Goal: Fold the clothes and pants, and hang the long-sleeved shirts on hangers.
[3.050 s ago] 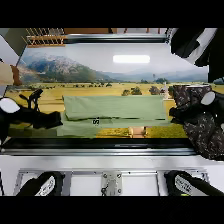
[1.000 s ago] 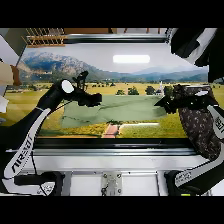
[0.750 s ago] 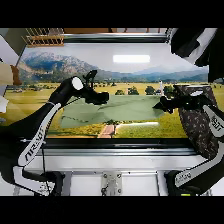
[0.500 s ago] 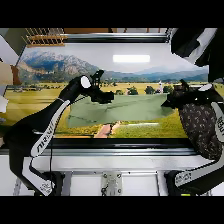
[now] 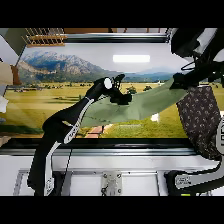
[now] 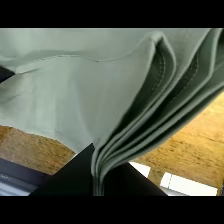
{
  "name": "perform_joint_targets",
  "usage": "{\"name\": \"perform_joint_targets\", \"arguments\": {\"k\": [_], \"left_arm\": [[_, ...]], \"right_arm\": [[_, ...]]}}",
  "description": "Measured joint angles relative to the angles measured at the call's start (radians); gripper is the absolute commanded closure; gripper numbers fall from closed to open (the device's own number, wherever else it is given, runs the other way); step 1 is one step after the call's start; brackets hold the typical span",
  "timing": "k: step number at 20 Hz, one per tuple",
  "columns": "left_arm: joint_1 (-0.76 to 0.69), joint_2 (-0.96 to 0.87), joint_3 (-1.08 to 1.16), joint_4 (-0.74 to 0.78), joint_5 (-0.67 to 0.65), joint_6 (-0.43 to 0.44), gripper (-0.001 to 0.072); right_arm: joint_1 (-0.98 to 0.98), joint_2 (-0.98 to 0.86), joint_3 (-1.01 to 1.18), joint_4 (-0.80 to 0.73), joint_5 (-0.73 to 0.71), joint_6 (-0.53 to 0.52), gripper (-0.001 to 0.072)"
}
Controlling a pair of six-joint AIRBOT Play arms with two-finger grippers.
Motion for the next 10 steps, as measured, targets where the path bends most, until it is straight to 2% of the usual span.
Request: {"name": "perform_joint_targets", "arguments": {"k": [10], "left_arm": [[-0.040,-0.066,0.027,-0.016,0.003,-0.018,0.0700]], "right_arm": [[0.277,0.006,0.225,-0.075,0.045,0.069,0.0702]]}}
